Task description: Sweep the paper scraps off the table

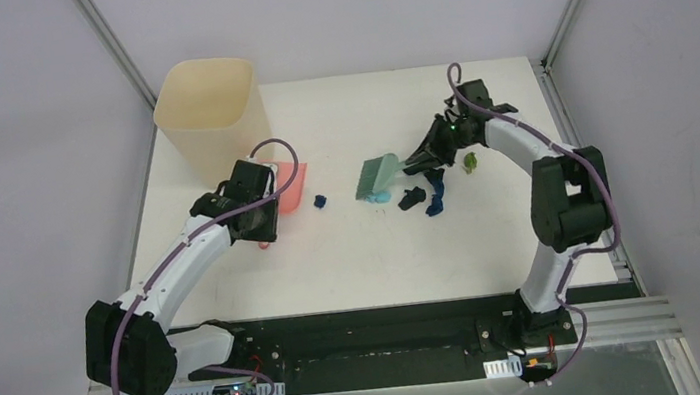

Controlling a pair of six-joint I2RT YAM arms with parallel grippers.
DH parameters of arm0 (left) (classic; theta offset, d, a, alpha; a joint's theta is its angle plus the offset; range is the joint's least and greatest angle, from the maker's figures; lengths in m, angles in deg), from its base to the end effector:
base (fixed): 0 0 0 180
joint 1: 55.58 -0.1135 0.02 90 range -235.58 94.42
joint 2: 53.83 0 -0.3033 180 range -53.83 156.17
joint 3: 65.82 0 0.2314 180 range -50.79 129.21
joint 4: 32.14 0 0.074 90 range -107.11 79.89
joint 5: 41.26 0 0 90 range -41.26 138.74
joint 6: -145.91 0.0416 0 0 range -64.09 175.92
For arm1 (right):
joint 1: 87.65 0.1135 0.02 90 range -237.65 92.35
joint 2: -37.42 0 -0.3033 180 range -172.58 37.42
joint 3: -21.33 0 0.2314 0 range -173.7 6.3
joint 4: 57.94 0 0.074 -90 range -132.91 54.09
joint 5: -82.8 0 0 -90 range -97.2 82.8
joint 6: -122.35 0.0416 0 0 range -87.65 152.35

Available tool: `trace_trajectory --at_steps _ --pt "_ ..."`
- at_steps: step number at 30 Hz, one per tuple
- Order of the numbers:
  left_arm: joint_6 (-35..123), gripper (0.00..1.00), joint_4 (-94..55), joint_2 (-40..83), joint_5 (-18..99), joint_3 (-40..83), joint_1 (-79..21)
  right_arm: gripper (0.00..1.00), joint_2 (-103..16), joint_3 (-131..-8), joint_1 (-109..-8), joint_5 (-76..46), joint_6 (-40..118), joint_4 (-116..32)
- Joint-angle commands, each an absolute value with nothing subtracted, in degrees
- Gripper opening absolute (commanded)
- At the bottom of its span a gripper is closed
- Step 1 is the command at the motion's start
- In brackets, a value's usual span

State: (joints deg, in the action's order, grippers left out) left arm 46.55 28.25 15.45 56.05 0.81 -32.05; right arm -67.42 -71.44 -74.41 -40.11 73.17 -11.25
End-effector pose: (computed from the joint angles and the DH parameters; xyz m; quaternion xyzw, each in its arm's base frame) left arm 0.1819 -0.0734 0.2837 0.1050 0.9649 -0.0064 0.2407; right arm 0.3652 0.1091 0.2652 0.1461 0.9152 0.3604 0.1060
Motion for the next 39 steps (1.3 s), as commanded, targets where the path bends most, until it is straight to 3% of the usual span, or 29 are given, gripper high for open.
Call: trace_trajectory --at_steps 1,6,13,18,27,34,39 --pt "48.6 0.0 27.2 16.0 50.3 3.7 -32.4 0.0 -55.4 -67.5 -76.9 -45.5 70.2 -13.7" --pt "50.9 0.0 26.7 17.8 40.1 3.7 -31.8 0.0 -45.2 -68.3 -78.2 -46.6 64.3 -14.9" --pt "51.9 0.0 29.6 24.4 35.7 6.1 -27.6 0.0 -39.4 -70.8 -78.9 -36.2 46.7 -8.5" --pt "49.8 0.0 37.7 28.6 45.2 10.4 -23.5 0.0 -46.6 -75.7 -78.1 -36.2 46.0 -1.5" --pt "44.5 0.0 41.9 15.6 61.1 11.5 -22.7 0.0 -64.2 -90.7 -67.0 -36.2 46.0 1.2" --pt "42.0 0.0 29.8 1.7 69.4 1.5 -23.6 0.0 -81.1 -104.4 -62.7 -36.2 46.0 -2.7" --pt "42.9 0.0 28.5 -0.6 71.7 0.2 -24.4 0.0 -88.8 -105.3 -60.8 -36.2 46.0 -12.2"
